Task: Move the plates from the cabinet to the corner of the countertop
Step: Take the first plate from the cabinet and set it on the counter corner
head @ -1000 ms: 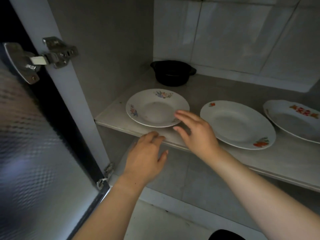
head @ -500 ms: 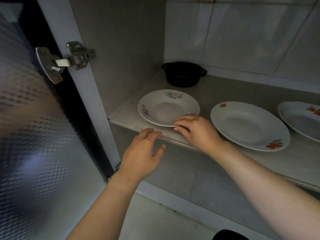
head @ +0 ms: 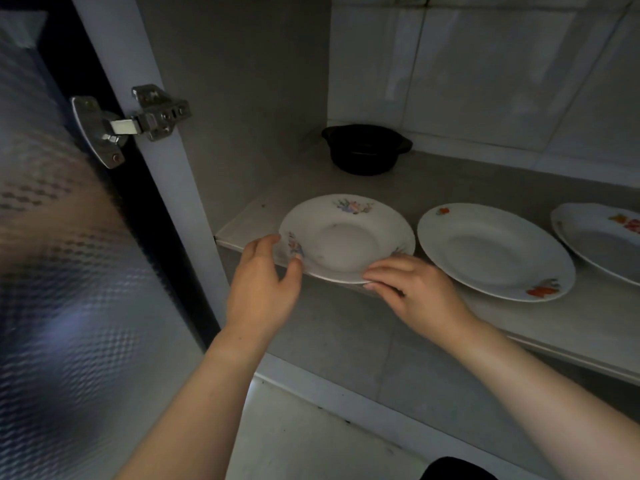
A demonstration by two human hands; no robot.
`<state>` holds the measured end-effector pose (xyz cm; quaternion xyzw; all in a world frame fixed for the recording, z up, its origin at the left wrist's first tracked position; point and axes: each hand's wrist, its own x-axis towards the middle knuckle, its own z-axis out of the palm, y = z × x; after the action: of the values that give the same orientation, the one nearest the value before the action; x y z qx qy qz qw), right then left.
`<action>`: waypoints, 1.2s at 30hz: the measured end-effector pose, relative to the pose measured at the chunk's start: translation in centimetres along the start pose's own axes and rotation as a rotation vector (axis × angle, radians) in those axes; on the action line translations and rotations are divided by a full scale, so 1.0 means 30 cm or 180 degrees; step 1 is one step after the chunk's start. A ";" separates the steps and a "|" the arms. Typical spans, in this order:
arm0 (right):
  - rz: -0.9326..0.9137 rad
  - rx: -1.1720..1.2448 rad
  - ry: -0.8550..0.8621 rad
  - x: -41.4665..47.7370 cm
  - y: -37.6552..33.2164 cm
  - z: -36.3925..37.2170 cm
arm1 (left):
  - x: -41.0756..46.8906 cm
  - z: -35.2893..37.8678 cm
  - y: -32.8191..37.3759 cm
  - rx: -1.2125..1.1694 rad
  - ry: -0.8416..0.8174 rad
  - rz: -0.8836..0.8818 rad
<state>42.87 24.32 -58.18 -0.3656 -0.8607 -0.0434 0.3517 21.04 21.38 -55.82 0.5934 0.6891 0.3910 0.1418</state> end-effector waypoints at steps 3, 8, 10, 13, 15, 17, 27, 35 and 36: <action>-0.0022 0.0031 -0.0005 -0.034 -0.011 -0.016 | 0.007 0.010 0.014 -0.0045 -0.0015 -0.0029; -0.0014 0.0073 -0.0052 -0.076 -0.034 -0.044 | 0.021 0.028 0.036 -0.0278 -0.0107 -0.0158; 0.0022 0.0093 -0.0074 -0.082 -0.039 -0.053 | 0.027 0.036 0.049 -0.0415 -0.0133 -0.0214; 0.0100 0.0114 -0.0102 -0.084 -0.045 -0.059 | 0.030 0.050 0.061 -0.0479 -0.0118 -0.0290; 0.0133 0.0109 -0.0131 -0.083 -0.049 -0.062 | 0.029 0.054 0.063 -0.0503 -0.0138 -0.0324; 0.0179 0.0130 -0.0163 -0.081 -0.055 -0.066 | 0.027 0.054 0.062 -0.0436 -0.0159 -0.0235; 0.0672 0.0203 -0.0276 -0.014 -0.042 -0.161 | 0.022 0.058 0.058 -0.0353 -0.0143 -0.0225; 0.1704 0.0149 -0.0610 0.098 -0.003 -0.130 | 0.004 0.035 0.063 -0.0646 -0.0283 -0.0403; 0.1774 0.0128 -0.0679 0.102 -0.003 -0.124 | 0.001 0.029 0.064 -0.0655 -0.0287 -0.0403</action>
<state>43.46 24.83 -53.43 -0.5832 -0.7599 0.1106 0.2648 22.96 21.70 -55.02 0.5480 0.6744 0.4228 0.2571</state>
